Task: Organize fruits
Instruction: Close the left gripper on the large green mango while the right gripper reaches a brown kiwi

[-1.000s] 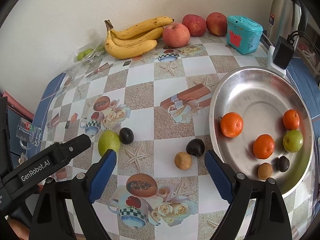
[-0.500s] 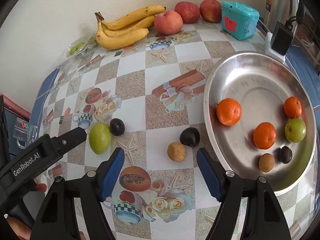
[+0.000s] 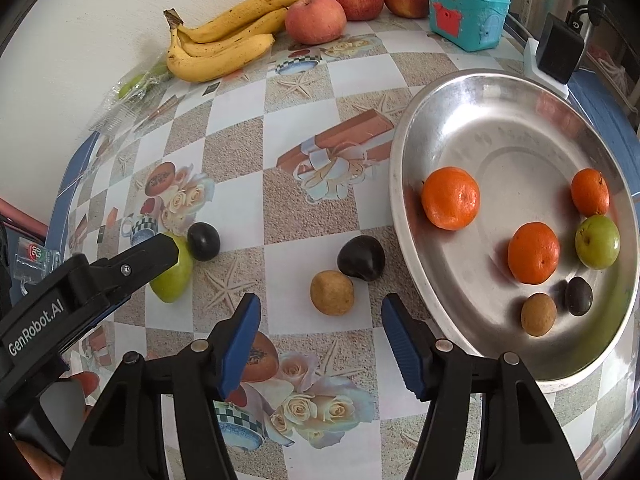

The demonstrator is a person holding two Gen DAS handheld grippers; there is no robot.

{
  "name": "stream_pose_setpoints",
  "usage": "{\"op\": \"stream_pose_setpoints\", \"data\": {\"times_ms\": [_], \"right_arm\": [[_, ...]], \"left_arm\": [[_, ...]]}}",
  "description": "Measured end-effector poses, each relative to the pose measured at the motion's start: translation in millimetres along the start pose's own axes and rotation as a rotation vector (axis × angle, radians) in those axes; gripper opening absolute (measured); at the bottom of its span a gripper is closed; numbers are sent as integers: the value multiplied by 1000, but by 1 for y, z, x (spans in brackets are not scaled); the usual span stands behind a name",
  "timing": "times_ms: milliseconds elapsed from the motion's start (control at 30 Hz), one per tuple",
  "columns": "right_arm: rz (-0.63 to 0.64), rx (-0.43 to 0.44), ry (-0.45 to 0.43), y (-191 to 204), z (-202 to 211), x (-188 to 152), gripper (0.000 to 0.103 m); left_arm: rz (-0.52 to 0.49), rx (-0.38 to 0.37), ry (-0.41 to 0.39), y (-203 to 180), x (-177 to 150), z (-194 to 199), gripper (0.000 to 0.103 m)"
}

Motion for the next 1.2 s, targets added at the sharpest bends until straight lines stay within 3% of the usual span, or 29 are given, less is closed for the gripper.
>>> {"op": "stream_pose_setpoints", "data": {"times_ms": [400, 733, 1067, 1200], "right_arm": [[-27, -8, 16, -7, -8, -1, 61], [-38, 7, 3, -9, -6, 1, 42], [-42, 27, 3, -9, -6, 1, 25], [-42, 39, 6, -8, -6, 2, 25]], "left_arm": [[-10, 0, 2, 1, 1, -6, 76], [-19, 35, 8, 3, 0, -7, 47], [-12, 33, 9, 4, -2, -5, 46], [-5, 46, 9, 6, -2, -3, 46]]}}
Point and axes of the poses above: each gripper's, at about its wrist camera, not at the fingertips, and z roughly against the way its jaws point, y to its left, x to its top, the point moved 2 cm from there along -z, roughly the way its jaws point
